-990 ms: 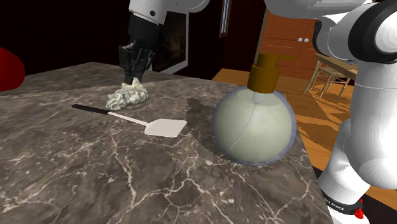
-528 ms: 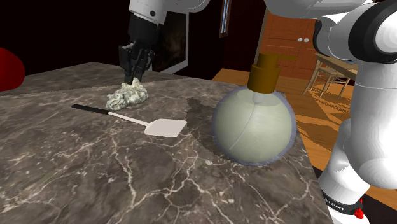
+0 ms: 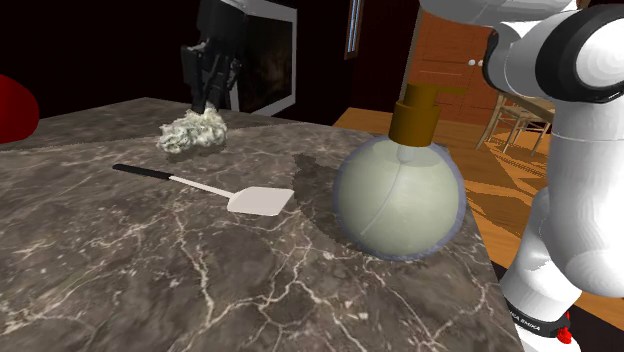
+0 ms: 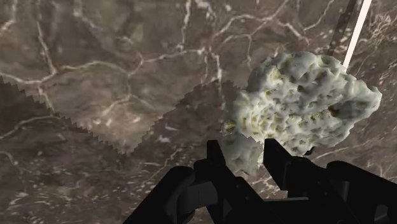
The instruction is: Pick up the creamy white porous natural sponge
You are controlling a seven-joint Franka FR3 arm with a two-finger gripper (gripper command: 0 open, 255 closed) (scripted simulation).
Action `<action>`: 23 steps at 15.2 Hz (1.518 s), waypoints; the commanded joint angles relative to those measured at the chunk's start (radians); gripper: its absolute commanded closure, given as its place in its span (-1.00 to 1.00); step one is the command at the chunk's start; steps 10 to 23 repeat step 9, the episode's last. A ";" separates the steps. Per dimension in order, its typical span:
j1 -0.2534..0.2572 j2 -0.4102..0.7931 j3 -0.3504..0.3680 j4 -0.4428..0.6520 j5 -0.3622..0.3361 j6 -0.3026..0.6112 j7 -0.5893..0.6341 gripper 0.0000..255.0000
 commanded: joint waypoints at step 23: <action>0.034 0.089 0.000 0.252 -0.034 -0.163 0.027 1.00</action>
